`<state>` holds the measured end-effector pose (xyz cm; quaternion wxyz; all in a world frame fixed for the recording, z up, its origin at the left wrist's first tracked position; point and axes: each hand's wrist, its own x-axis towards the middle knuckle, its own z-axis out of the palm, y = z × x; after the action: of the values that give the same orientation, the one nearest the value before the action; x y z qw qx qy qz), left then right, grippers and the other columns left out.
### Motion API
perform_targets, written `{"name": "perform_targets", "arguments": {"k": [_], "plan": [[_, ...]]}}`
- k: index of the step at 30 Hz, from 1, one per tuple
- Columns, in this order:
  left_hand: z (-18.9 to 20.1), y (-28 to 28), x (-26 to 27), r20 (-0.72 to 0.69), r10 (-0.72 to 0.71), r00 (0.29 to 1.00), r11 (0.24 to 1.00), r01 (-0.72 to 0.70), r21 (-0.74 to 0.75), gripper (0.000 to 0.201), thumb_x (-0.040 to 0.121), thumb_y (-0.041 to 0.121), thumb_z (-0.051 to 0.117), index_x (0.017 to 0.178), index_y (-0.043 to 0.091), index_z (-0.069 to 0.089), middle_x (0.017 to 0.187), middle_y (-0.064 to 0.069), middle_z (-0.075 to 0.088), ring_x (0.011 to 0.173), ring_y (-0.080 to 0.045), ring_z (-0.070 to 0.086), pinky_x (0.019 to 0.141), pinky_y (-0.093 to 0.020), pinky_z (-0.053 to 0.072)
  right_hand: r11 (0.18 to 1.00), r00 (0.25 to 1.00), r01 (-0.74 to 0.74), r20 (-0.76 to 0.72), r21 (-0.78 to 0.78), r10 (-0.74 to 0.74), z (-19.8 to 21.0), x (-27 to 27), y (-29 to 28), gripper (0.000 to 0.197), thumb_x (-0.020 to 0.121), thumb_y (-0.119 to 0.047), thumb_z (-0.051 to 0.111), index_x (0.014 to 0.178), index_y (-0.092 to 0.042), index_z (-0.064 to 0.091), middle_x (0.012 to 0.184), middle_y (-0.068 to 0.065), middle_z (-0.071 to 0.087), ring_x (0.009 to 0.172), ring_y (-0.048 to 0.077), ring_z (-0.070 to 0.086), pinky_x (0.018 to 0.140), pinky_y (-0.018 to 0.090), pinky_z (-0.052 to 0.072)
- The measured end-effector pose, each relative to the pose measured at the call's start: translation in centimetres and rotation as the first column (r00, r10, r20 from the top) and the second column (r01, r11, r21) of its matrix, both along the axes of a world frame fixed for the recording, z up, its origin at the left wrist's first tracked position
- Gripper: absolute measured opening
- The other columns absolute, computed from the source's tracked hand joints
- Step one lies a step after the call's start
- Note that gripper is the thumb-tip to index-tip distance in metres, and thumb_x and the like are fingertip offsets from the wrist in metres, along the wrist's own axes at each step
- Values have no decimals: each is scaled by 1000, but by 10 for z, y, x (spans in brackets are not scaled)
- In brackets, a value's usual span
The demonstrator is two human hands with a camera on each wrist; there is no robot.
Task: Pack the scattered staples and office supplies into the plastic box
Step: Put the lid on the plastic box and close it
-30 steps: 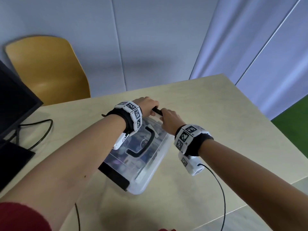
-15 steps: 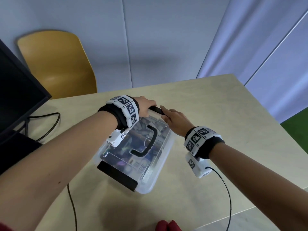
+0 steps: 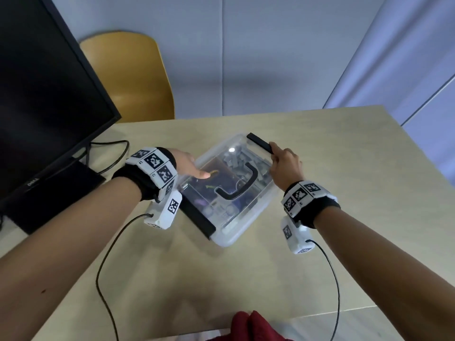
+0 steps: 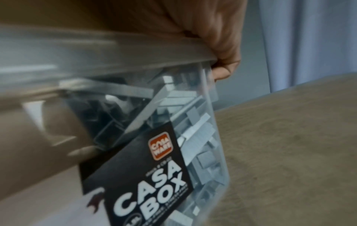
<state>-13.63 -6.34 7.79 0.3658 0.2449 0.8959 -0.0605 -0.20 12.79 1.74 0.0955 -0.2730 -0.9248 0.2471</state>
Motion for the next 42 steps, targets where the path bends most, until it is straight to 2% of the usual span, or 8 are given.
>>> {"name": "perform_targets", "arguments": {"k": [4, 9, 12, 16, 22, 28, 35, 42], "plan": [[-9, -24, 0, 143, 358, 923, 897, -383, 220, 75, 87, 47, 58, 139, 0, 32, 137, -21, 46, 117, -35, 54, 99, -40, 44, 987, 989, 149, 12, -53, -148, -1, 0, -7, 52, 91, -4, 34, 137, -27, 37, 101, 18, 49, 86, 33, 51, 74, 34, 37], [-32, -29, 9, 374, 564, 736, 586, -676, 446, 30, 93, 28, 55, 70, 8, 57, 101, -21, 57, 98, -37, 59, 96, -47, 47, 937, 957, 275, -34, -215, -288, 1, 6, -17, 44, 95, -16, 33, 138, -27, 39, 115, 20, 49, 103, 39, 51, 87, 36, 38], [-40, -22, 15, 361, 607, 708, 512, -696, 504, 33, 98, 31, 44, 90, 4, 59, 94, -18, 51, 87, -30, 53, 93, -42, 44, 910, 944, 263, -108, -320, -311, 1, 13, -17, 36, 98, -22, 30, 123, -16, 54, 110, 22, 57, 107, 37, 50, 82, 34, 37], [-43, -10, 15, 229, 662, 714, 556, -672, 488, 58, 99, 33, 36, 142, -4, 22, 138, -24, 41, 125, -36, 45, 104, -41, 38, 867, 917, 277, -155, -415, -368, -4, 20, -17, 38, 97, -15, 30, 125, -13, 55, 109, 19, 61, 101, 34, 54, 75, 30, 37], [-32, 16, 14, 64, 674, 736, 644, -628, 436, 60, 101, 35, 29, 144, -2, 8, 145, -26, 32, 132, -37, 35, 104, -38, 29, 951, 963, 244, -66, -191, -260, -9, 29, -21, 44, 96, -9, 29, 140, -8, 31, 131, 20, 44, 116, 36, 42, 97, 37, 30], [-42, 17, 25, -23, 678, 735, 652, -587, 480, 54, 101, 28, 32, 142, -2, 14, 145, -25, 28, 131, -37, 35, 104, -38, 29, 998, 992, 36, 120, -46, -30, -3, 33, -16, 58, 96, -14, 30, 148, -10, 5, 157, 2, 0, 145, 22, 0, 117, 44, 11], [-47, 12, 58, -176, 590, 788, 745, -447, 495, 60, 101, 16, 32, 147, -1, -1, 152, -22, 11, 136, -35, 26, 107, -41, 27, 998, 984, -53, 169, -23, 56, 3, 38, -15, 59, 97, -24, 28, 148, -10, 2, 157, 4, 0, 144, 26, 4, 116, 47, 16], [-60, 3, 82, -261, 640, 723, 683, -380, 623, 51, 100, 19, 28, 148, 12, 13, 138, -23, 34, 115, -42, 47, 92, -45, 39, 992, 970, -100, 228, 76, 80, 2, 39, -17, 59, 98, -36, 21, 147, -9, 3, 157, 5, 3, 143, 25, 8, 113, 47, 19]]}}
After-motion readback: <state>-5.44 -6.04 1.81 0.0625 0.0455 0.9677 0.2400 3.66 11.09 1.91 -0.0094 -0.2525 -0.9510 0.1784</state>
